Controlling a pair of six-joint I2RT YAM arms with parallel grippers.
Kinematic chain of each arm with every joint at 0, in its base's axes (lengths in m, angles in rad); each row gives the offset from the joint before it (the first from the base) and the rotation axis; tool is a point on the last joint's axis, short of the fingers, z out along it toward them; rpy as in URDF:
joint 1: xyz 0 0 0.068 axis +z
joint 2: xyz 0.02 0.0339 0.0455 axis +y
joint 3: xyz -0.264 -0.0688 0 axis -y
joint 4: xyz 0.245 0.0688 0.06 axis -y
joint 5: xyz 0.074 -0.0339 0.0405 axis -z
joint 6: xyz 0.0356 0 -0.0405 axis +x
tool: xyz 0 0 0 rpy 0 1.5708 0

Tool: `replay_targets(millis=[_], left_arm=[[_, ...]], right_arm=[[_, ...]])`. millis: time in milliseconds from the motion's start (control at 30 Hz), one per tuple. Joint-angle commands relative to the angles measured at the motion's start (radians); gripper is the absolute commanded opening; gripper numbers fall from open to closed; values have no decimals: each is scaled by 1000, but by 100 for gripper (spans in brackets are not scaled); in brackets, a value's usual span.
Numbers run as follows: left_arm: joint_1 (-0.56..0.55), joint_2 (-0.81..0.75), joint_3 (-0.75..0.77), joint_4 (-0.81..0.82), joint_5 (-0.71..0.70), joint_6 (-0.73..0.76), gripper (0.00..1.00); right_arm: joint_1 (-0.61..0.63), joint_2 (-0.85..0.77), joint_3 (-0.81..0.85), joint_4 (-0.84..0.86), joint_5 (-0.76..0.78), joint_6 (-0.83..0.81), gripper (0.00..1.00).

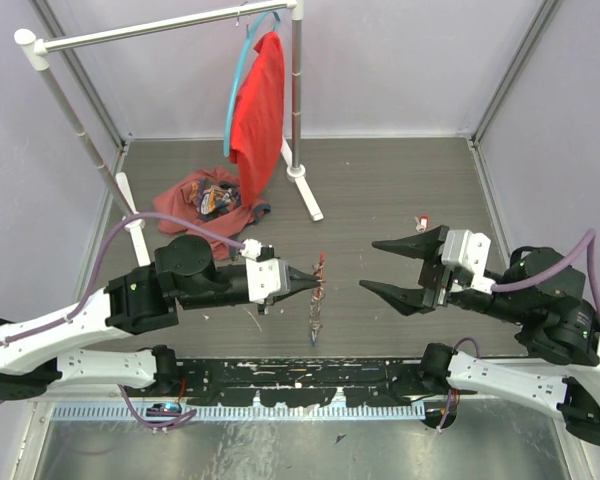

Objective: Put the keys on the keyring

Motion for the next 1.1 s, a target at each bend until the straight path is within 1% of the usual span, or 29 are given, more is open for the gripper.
replay_targets(millis=[0,33,100,167,233,367,500,800,1067], left_arm=[[-2,-35,-43,111,19,65,0],[-2,-42,-51,122,31,83,0],[-2,-51,-66,129,63,141,0],[-2,-62,-88,140,82,212,0],[-1,-76,-110,147,102,286,0],[-2,-106,-144,164,142,414,0],[-2,-136,-178,178,212,549,0],[-2,-176,-207,187,269,723,0],[-2,-170,-218,160,301,863,0]], right_arm=[[1,11,-61,174,41,81,66],[2,12,-67,181,63,121,68],[2,17,-75,186,70,153,69],[2,18,-92,183,32,121,69],[1,17,-109,184,25,92,68],[2,8,-140,188,11,14,64],[2,-22,-185,203,-10,-68,61],[2,-111,-254,209,-43,-209,61],[2,-150,-286,183,-79,-285,60]])
